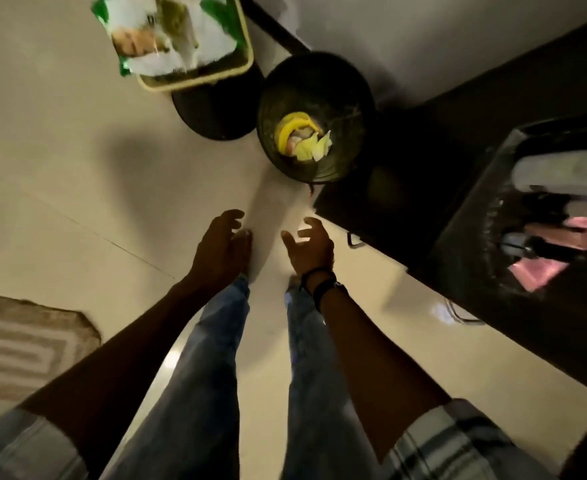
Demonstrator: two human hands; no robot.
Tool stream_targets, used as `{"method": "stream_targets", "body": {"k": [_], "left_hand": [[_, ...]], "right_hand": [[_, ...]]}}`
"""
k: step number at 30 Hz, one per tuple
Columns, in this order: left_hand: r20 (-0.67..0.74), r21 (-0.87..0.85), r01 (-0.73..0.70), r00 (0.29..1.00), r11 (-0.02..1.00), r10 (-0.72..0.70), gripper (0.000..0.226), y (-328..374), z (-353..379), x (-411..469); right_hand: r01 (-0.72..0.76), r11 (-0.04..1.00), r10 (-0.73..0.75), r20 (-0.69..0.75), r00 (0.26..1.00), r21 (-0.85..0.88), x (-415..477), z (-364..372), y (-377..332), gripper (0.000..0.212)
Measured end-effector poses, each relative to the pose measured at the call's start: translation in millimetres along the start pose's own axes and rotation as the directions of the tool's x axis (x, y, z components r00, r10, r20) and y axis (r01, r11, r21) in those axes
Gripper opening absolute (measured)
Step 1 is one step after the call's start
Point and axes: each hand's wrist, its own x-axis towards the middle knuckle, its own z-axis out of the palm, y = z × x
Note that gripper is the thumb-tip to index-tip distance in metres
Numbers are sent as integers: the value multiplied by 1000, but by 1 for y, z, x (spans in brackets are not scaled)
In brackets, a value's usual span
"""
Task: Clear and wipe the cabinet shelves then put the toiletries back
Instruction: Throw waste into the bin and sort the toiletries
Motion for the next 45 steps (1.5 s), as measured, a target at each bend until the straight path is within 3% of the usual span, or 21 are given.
{"method": "stream_targets", "body": {"k": [4,8,11,14,19,21,25,28,30,34,37,39,41,43,44,45], "left_hand": [[-21,-67,-31,999,997,30,39,-39,42,67],[1,-132,-34,999,991,34,39,-88,98,127],[63,-163,-1,998,987,12,40,-122,139,158],[94,-182,-16,995,983,34,39,-146,174,177],[162,-98,53,986,994,-36,38,-177,203,189],[178,-28,83,981,996,-77,43,-187,207,188],[184,3,149,972,989,-147,42,-196,208,184],[184,-12,154,971,988,-149,44,-199,209,184],[196,-7,153,969,988,-149,46,-200,211,187],[205,9,180,962,984,-178,45,-197,212,190],[216,-17,204,957,979,-196,44,-193,210,189],[206,-28,195,961,980,-185,43,-190,208,189],[196,-60,170,968,984,-156,35,-188,207,193],[179,-118,131,978,984,-109,30,-187,208,199],[167,-128,111,982,985,-89,29,-184,206,202],[155,-137,102,985,985,-80,29,-184,206,204]], "right_hand": [[-83,986,82,-14,997,-147,106,55,43,58],[-251,883,279,12,960,-396,193,94,116,62],[-369,834,374,-72,925,-410,235,108,169,61],[-303,856,273,-131,953,-419,263,114,207,56],[-124,847,85,-98,992,-517,278,125,235,47],[-147,857,69,-172,983,-494,280,128,236,52],[-318,790,181,-296,938,-525,287,119,246,72],[-322,849,211,-290,933,-418,296,114,254,62],[-245,890,166,-229,959,-385,296,114,256,50],[146,807,-154,35,987,-572,286,122,243,43],[269,844,-258,88,962,-465,277,138,209,45],[218,907,-245,-29,969,-361,287,147,183,52],[93,969,-132,-161,978,-230,309,155,161,60],[-47,874,-36,-162,986,-484,334,161,148,52],[-31,761,-95,-159,983,-648,338,163,145,40],[-41,532,-8,-53,999,-846,337,160,140,26]]}}
